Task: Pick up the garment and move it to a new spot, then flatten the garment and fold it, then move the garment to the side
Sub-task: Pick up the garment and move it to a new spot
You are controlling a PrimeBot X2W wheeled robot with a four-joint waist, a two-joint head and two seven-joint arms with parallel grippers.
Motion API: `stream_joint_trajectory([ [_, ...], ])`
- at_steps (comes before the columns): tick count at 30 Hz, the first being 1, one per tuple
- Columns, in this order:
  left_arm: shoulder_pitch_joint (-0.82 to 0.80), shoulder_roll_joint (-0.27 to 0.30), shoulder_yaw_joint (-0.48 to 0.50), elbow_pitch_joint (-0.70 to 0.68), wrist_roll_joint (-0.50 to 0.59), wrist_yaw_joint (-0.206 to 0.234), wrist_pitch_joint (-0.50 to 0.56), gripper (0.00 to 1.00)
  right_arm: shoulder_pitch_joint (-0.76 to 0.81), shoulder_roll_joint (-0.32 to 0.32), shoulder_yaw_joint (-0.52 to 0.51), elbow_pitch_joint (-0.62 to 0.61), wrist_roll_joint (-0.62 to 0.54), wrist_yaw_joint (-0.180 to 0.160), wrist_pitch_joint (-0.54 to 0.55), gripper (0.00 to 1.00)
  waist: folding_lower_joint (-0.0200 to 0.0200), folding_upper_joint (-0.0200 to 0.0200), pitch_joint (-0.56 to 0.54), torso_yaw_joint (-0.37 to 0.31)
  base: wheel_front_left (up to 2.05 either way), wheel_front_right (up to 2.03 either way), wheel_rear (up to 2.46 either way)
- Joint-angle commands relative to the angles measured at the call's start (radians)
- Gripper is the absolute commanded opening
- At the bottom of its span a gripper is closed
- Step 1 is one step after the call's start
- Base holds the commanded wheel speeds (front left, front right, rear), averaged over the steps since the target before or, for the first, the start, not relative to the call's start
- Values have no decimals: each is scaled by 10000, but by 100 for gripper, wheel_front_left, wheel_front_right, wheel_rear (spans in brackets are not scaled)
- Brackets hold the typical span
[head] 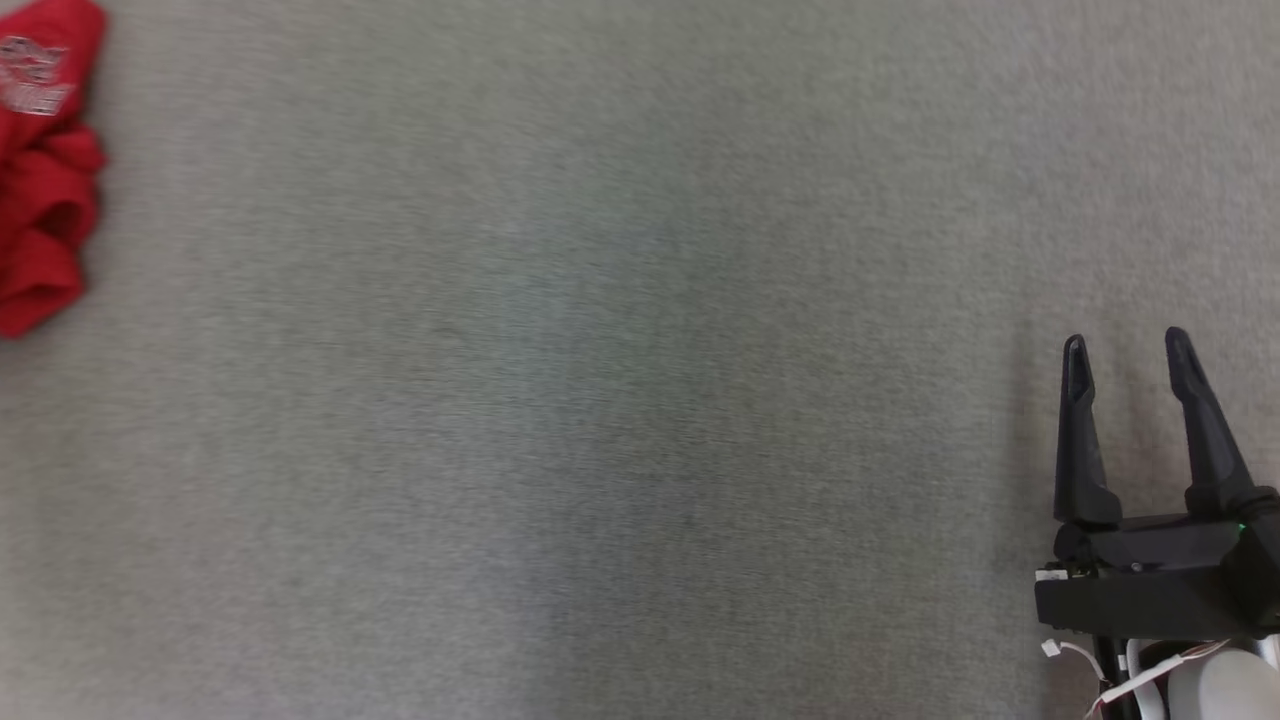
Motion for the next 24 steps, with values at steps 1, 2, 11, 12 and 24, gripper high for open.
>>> stream_joint_trajectory([
  [1, -237, 158, -67, 342, -213, 23, 22, 100, -10, 33, -31, -124, -89, 2, 32, 100, -4, -2, 838, -806, 0, 0, 0],
  [2, -346, 230, -190, 648, -321, 23, 60, 100, -1, 39, -48, -212, -139, 2, 74, 100, -4, -2, 887, -839, 0, 0, 0],
  [11, -842, 819, -1502, 3174, -1236, 25, 1240, 100, 100, 64, -160, -930, -309, 2, 366, 100, -4, -2, 1060, -1056, 0, 0, 0],
  [12, -879, 848, -1600, 3371, -1409, 25, 1397, 100, 130, 67, -175, -988, -299, 2, 384, 100, -4, -2, 1056, -1068, 0, 0, 0],
  [24, -644, 892, -3064, 4497, -2732, 25, 3570, 0, 299, 79, -245, -1368, -342, 2, 612, 100, -4, -2, 961, -1117, 0, 0, 0],
])
